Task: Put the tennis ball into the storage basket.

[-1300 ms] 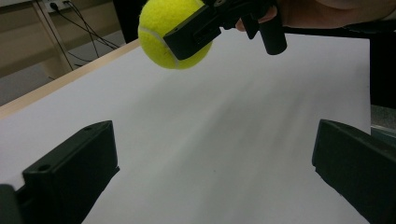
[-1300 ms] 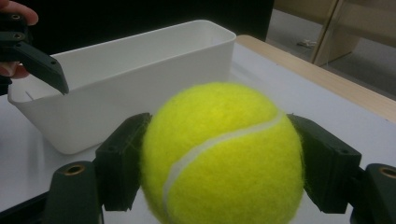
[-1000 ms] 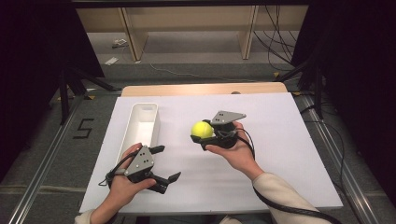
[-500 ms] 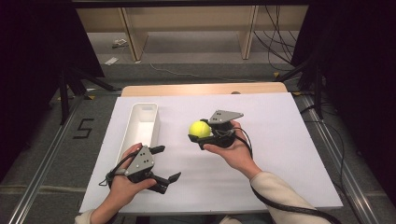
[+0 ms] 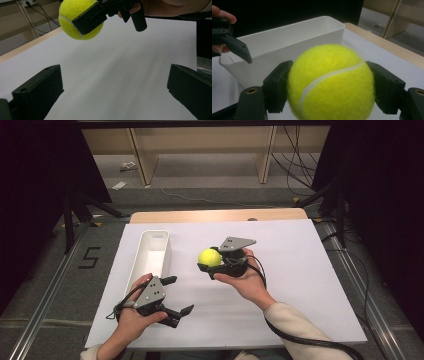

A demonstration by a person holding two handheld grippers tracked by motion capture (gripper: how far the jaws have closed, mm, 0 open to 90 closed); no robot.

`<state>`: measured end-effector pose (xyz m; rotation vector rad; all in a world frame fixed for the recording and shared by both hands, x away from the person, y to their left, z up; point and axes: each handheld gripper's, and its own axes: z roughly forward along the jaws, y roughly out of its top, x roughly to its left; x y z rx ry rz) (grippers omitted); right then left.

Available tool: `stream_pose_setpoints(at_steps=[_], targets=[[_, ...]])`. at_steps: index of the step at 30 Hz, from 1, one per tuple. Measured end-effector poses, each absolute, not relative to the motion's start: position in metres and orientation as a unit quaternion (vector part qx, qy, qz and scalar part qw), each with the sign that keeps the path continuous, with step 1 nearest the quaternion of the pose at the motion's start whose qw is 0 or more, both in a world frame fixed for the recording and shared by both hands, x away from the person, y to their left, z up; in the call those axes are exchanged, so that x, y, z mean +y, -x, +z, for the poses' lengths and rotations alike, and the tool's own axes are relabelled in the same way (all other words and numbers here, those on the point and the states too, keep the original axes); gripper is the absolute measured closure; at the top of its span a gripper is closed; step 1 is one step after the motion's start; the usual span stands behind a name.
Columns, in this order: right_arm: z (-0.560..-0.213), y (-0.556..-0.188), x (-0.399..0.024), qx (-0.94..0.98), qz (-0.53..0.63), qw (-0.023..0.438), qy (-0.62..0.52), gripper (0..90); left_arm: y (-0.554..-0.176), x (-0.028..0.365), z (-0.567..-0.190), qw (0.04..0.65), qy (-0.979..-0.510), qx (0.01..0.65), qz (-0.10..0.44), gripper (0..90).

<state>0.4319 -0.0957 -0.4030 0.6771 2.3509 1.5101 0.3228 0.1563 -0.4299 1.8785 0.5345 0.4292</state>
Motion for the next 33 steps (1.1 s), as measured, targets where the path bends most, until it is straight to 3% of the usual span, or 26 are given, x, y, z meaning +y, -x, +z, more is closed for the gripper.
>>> stream_pose_setpoints(at_steps=[33], targets=[[-0.405, -0.437, -0.078, 0.813, 0.521, 0.124, -0.229, 26.2, -0.322, 0.157, -0.428, 0.541, -0.789, 0.221, 0.188, 0.0]])
